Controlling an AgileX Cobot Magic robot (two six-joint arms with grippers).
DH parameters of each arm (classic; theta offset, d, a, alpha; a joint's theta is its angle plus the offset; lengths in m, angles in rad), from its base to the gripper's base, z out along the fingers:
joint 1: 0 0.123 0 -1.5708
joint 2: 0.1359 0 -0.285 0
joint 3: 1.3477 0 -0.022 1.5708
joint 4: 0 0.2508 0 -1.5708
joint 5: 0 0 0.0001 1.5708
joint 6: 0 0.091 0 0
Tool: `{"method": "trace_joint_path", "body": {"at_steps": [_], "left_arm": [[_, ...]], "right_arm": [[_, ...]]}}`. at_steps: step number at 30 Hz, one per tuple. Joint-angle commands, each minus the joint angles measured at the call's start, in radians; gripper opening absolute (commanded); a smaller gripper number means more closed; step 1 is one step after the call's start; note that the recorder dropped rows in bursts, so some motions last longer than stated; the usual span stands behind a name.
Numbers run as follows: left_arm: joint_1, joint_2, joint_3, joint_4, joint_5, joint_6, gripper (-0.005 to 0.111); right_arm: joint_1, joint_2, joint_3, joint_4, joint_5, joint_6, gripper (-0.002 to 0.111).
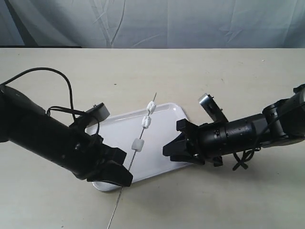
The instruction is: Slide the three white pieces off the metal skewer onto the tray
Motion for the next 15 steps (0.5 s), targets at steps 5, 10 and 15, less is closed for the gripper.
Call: {"method": "trace_joint_path", "body": {"at_steps": [5, 10, 15], "left_arm": [[0.034, -0.010, 0.028, -0.038, 0.026, 0.020, 0.000], [0.078, -0.010, 0.135, -0.242, 0.072, 0.177, 0.000], [0.089, -0.010, 0.248, -0.489, 0.260, 0.400, 0.000]], "right_arm": [[0.000, 0.064, -0.093, 0.007, 0.242, -0.108, 0.030], [0.000, 0.064, -0.129, 0.007, 0.225, -0.134, 0.030], [0.000, 0.064, -0.163, 0.007, 0.232, -0.138, 0.030]]}}
